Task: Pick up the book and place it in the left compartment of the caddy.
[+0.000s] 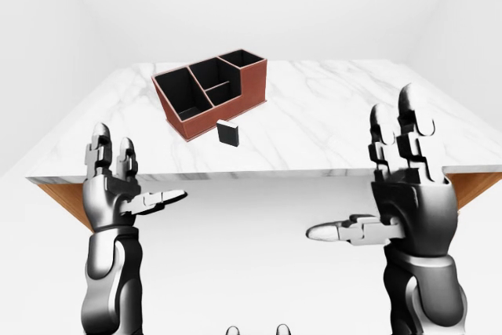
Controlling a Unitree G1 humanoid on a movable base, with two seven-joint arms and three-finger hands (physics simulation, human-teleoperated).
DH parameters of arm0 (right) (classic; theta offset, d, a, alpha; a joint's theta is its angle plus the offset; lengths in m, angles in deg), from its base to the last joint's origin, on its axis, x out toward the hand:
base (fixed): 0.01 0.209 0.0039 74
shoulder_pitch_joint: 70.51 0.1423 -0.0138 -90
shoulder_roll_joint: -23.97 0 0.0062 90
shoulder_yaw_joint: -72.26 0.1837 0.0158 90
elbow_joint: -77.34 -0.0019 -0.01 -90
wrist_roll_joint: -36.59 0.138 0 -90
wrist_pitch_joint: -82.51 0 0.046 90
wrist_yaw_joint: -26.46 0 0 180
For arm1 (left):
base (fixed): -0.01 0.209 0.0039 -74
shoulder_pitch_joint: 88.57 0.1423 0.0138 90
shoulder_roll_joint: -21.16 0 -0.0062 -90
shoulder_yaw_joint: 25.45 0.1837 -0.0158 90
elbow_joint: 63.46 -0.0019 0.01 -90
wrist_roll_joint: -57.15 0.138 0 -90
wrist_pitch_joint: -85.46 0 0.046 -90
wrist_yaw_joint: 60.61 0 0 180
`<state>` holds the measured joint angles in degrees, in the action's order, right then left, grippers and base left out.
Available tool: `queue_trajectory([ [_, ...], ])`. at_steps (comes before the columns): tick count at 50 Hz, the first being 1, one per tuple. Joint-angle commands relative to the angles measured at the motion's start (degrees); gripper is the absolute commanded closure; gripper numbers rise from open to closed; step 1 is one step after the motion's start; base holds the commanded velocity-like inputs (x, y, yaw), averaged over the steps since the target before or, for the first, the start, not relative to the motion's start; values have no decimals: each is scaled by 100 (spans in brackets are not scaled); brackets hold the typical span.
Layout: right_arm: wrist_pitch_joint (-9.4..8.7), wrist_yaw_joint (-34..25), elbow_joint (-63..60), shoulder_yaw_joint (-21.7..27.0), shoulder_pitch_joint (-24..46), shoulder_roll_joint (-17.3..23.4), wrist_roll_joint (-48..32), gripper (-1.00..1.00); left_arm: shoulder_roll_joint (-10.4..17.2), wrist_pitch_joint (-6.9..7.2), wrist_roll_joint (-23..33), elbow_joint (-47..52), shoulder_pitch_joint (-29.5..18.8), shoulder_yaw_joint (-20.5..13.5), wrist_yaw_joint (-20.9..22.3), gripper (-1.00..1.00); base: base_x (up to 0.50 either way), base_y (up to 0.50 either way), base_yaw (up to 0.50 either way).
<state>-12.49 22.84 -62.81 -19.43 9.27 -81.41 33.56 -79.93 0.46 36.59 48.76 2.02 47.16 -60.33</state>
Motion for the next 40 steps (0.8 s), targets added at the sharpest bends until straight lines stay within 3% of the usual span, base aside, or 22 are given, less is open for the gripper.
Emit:
queue_trajectory([
  [1,0,13,-985,-94,-143,36,-64,-100,57,0,-128,93,-13,-151,-20,-100,0,0,0],
  [23,0,40,-985,-131,-189,169,5,-100,119,0,-277,305,-9,-315,-71,-100,0,0,0],
  [40,0,62,-985,-234,-177,103,61,-100,128,0,-266,345,-6,-361,-65,-100,0,49,0],
])
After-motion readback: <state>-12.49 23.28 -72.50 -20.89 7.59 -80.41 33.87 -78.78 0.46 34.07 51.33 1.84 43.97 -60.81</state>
